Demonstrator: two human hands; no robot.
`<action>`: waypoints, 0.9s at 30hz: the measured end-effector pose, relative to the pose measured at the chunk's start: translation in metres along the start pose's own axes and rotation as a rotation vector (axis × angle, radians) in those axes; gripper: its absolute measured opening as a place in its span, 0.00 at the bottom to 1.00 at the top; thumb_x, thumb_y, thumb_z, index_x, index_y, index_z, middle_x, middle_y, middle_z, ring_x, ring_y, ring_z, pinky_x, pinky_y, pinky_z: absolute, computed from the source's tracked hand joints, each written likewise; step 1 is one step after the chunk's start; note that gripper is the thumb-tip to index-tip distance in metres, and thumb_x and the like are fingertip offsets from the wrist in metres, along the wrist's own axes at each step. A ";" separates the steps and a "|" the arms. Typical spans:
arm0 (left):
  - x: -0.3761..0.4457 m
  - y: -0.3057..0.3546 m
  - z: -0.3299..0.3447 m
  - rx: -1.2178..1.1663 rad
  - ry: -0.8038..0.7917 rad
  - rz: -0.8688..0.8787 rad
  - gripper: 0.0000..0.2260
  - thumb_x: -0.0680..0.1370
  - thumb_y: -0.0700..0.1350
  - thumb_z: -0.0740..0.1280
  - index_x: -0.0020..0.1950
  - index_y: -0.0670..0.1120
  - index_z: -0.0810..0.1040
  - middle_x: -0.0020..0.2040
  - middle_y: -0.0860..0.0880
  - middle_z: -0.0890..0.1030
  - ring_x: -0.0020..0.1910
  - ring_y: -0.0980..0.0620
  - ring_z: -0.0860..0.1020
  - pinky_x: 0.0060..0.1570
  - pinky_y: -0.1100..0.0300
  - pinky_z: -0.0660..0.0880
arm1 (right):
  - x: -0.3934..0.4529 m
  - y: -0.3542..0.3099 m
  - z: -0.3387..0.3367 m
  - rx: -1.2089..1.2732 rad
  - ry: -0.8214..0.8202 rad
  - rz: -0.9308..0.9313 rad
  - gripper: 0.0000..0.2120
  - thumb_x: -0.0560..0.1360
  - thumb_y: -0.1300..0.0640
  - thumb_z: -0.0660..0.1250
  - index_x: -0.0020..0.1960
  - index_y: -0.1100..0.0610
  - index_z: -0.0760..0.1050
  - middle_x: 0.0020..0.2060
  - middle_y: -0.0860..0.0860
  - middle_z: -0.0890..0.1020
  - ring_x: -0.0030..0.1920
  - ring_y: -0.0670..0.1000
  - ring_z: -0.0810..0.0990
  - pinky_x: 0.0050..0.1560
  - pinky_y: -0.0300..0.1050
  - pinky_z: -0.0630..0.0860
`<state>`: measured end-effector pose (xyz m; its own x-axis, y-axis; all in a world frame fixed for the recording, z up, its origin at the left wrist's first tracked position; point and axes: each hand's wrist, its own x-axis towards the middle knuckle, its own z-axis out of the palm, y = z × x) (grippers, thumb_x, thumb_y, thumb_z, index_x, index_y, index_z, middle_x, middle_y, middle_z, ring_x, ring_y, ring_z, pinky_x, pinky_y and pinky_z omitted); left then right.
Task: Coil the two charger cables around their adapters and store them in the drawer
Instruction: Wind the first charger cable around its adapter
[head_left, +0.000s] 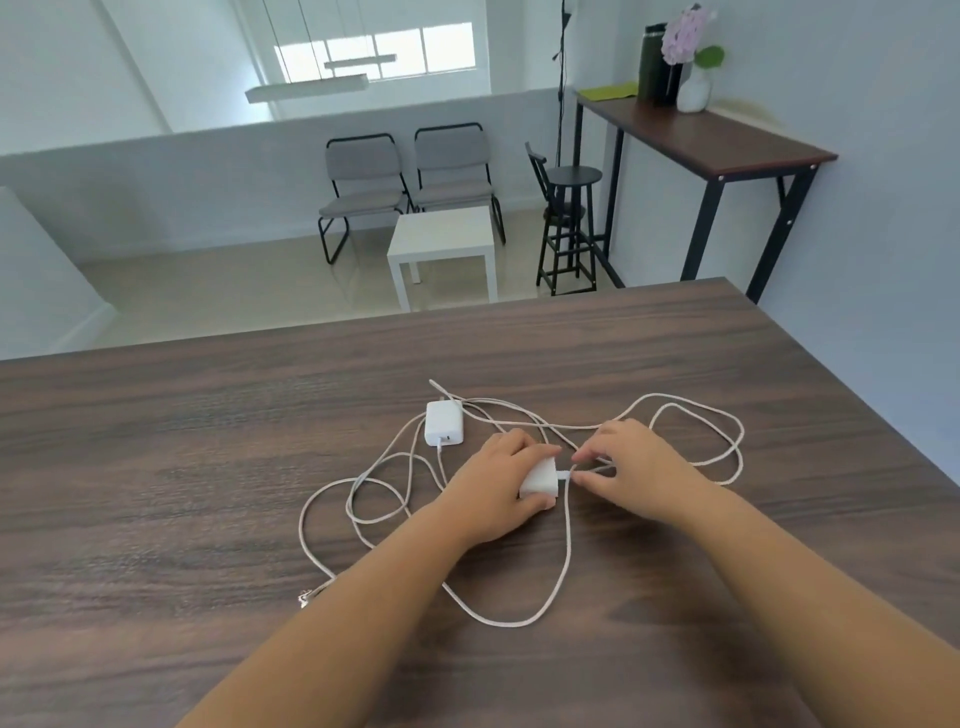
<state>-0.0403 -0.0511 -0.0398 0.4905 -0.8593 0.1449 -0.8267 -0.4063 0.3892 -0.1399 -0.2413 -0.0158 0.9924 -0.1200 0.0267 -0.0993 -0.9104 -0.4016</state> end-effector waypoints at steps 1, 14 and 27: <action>0.000 -0.002 0.000 -0.021 0.002 -0.006 0.27 0.75 0.53 0.70 0.73 0.51 0.69 0.62 0.49 0.71 0.62 0.48 0.69 0.66 0.56 0.65 | -0.001 0.001 0.002 0.035 0.007 0.010 0.13 0.73 0.49 0.70 0.58 0.47 0.80 0.49 0.48 0.76 0.53 0.49 0.74 0.56 0.40 0.69; -0.010 -0.006 -0.058 -0.167 0.204 -0.101 0.25 0.74 0.50 0.72 0.71 0.50 0.72 0.58 0.52 0.70 0.59 0.53 0.71 0.61 0.57 0.70 | -0.012 0.001 -0.021 0.241 0.211 -0.003 0.10 0.68 0.55 0.75 0.39 0.47 0.74 0.38 0.45 0.79 0.43 0.40 0.76 0.46 0.32 0.69; -0.011 0.056 -0.113 -0.932 0.271 -0.481 0.18 0.80 0.54 0.62 0.69 0.51 0.72 0.53 0.47 0.80 0.40 0.55 0.77 0.41 0.60 0.77 | -0.016 -0.027 -0.082 0.165 0.458 0.038 0.13 0.77 0.59 0.62 0.56 0.48 0.80 0.55 0.43 0.75 0.58 0.47 0.67 0.56 0.42 0.63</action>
<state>-0.0609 -0.0296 0.0834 0.8466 -0.5292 -0.0560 -0.0526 -0.1878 0.9808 -0.1592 -0.2467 0.0695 0.8507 -0.3472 0.3946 -0.0848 -0.8316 -0.5489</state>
